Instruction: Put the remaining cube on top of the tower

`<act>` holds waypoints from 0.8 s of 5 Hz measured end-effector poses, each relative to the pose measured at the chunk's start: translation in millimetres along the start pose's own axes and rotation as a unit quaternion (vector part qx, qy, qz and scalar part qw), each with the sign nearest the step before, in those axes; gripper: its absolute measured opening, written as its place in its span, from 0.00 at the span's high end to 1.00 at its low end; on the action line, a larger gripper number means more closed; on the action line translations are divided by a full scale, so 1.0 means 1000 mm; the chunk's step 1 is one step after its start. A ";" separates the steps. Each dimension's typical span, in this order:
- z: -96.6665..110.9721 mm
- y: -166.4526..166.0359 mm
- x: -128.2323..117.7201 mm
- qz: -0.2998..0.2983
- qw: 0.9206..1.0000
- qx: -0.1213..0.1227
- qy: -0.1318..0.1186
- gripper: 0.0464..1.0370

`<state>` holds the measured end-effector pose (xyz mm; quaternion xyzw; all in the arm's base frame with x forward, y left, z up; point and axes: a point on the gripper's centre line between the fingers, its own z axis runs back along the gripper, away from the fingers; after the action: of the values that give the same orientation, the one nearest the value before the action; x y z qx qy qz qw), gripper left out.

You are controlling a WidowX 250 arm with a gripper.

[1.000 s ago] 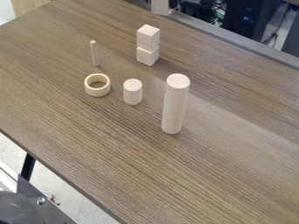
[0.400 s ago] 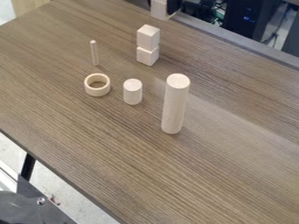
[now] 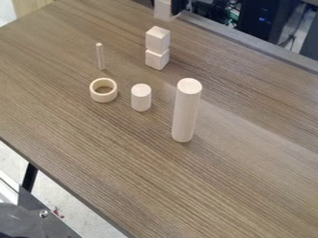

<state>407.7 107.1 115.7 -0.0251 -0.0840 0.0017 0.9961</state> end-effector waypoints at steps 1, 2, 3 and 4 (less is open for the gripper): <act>-0.001 0.003 -0.001 0.004 1.000 0.000 -0.002 0.46; -0.006 0.004 -0.002 0.006 1.000 -0.003 0.004 0.46; -0.011 0.006 -0.004 0.008 1.000 -0.004 0.008 0.46; -0.018 0.008 -0.011 0.009 1.000 -0.002 0.019 0.46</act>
<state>400.2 114.1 95.4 -0.0281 -0.0649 0.0096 0.9975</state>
